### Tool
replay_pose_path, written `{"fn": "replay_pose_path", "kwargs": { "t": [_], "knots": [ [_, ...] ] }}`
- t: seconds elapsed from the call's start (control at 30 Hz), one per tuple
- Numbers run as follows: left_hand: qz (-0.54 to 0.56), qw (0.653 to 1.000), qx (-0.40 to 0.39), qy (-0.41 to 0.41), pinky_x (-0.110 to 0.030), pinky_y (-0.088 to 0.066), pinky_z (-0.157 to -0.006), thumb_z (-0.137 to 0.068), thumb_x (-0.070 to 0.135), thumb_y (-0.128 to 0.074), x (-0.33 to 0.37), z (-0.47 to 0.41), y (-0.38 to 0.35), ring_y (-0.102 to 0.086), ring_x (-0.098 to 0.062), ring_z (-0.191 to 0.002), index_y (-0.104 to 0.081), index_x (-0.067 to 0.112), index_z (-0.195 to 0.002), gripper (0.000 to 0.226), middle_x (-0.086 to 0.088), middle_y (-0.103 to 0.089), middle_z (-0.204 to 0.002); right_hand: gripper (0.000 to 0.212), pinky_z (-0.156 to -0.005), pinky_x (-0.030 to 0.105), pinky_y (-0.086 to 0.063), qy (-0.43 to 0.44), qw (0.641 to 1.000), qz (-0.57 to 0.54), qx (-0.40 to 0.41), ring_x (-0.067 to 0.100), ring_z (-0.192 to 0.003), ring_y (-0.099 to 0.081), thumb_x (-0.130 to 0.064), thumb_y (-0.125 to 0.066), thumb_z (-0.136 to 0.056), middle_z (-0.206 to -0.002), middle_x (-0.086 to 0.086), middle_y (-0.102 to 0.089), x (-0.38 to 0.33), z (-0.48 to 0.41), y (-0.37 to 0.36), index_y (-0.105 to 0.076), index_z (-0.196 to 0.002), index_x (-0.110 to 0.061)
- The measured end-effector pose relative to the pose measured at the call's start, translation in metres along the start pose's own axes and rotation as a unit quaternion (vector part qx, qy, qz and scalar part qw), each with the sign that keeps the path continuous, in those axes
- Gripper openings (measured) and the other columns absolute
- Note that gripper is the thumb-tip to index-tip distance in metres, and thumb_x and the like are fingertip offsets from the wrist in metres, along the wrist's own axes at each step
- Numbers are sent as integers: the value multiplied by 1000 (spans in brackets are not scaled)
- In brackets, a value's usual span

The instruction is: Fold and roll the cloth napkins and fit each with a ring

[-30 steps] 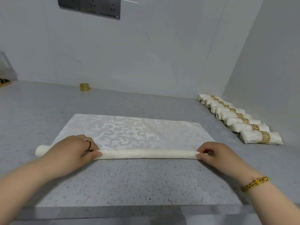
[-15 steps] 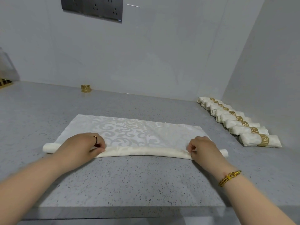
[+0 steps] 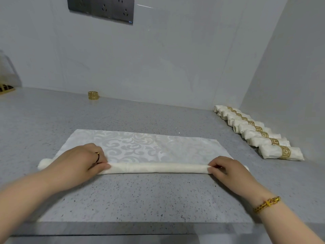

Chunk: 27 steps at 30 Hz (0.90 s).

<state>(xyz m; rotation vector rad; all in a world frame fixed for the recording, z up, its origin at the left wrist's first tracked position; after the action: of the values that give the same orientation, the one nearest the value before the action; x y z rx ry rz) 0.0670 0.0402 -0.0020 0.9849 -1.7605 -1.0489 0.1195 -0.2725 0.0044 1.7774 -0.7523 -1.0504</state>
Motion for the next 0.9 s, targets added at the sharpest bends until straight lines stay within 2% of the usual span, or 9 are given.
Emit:
{"fn": "replay_pose_path", "kwargs": {
  "t": [0.13, 0.2, 0.37, 0.47, 0.53, 0.6, 0.67, 0.73, 0.9],
  "knots": [
    [80, 991, -68, 80, -15, -34, -64, -90, 32, -50, -14, -12, -13, -47, -6, -66, -50, 21, -67, 26, 9, -53, -75, 14, -63, 6, -36, -58, 997, -41, -16, 1, -73, -49, -19, -48, -92, -76, -18, -53, 8, -13, -4, -55, -80, -22],
    [86, 991, -47, 95, -16, -36, -63, -87, 33, -56, -16, -17, -8, -50, -8, -67, -52, 30, -76, 12, 9, -55, -75, 12, -62, 8, -34, -74, 996, -44, -14, 9, -78, -50, -20, -47, -93, -78, -13, -55, 10, -19, -7, -56, -85, -20],
    [37, 997, 32, 57, -10, -36, -66, -85, 31, -60, -9, -21, 8, -51, 2, -81, -45, 40, -75, 20, 21, -53, -86, 8, -68, 22, -30, -36, 996, 74, 26, 14, -89, -44, -14, -50, -90, -92, -1, -51, -1, -24, -5, -56, -96, -15],
    [37, 999, -14, 37, -7, -37, -72, -81, 58, -47, -11, -18, -2, -52, 6, -88, -47, 45, -76, 14, 24, -57, -95, 10, -58, 18, -31, 42, 991, 97, 76, 22, -74, -53, 2, -60, -78, -78, 6, -61, -13, -18, -1, -64, -78, -7],
    [43, 998, -27, 25, -2, -34, -74, -48, 90, -33, -11, -11, -1, -49, 14, -92, -45, 51, -81, 53, 32, -57, -93, 6, -60, 9, -30, 78, 991, 81, 75, 17, -67, -51, -6, -60, -76, -72, 0, -60, -17, -11, 0, -64, -74, -9],
    [34, 998, -35, 32, 0, -32, -73, -29, 100, -21, -14, -6, 1, -43, 20, -99, -44, 55, -84, 75, 42, -51, -102, 9, -65, 9, -31, 78, 994, 69, 38, 13, -77, -49, -19, -60, -82, -81, -7, -56, -16, -7, -2, -64, -86, -12],
    [24, 999, -33, 16, 1, -32, -72, -47, 91, -43, -11, -5, 1, -45, 17, -98, -38, 59, -85, 50, 45, -52, -94, 22, -68, 9, -32, 80, 994, 79, 12, 12, -85, -49, -30, -65, -81, -89, -7, -55, -15, -6, -5, -61, -97, -16],
    [3, 1000, -14, 22, 0, -32, -70, -76, 56, -59, -6, -6, 8, -47, 10, -93, -29, 59, -86, 32, 42, -44, -85, 22, -70, 12, -34, 65, 994, 83, -2, 11, -88, -49, -32, -62, -83, -95, -5, -58, -15, -9, -5, -60, -99, -18],
    [24, 999, 26, 40, -5, -34, -68, -82, 37, -61, -12, -9, 15, -48, 10, -87, -42, 48, -82, 22, 34, -49, -94, 2, -69, 3, -36, -24, 999, -21, -10, -4, -77, -49, -23, -58, -87, -85, -14, -57, 1, -18, -1, -58, -88, -24]
  ]
}}
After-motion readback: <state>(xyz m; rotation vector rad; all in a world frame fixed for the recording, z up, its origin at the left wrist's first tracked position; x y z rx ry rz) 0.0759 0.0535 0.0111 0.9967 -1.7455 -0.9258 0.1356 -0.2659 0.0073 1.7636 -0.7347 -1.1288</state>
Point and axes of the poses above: each hand's wrist, its own z-axis away from the middle knuckle, its own y-axis out of the back of the hand, x = y × z, the point moved 9 cm from there along -z, towards the middle knuckle
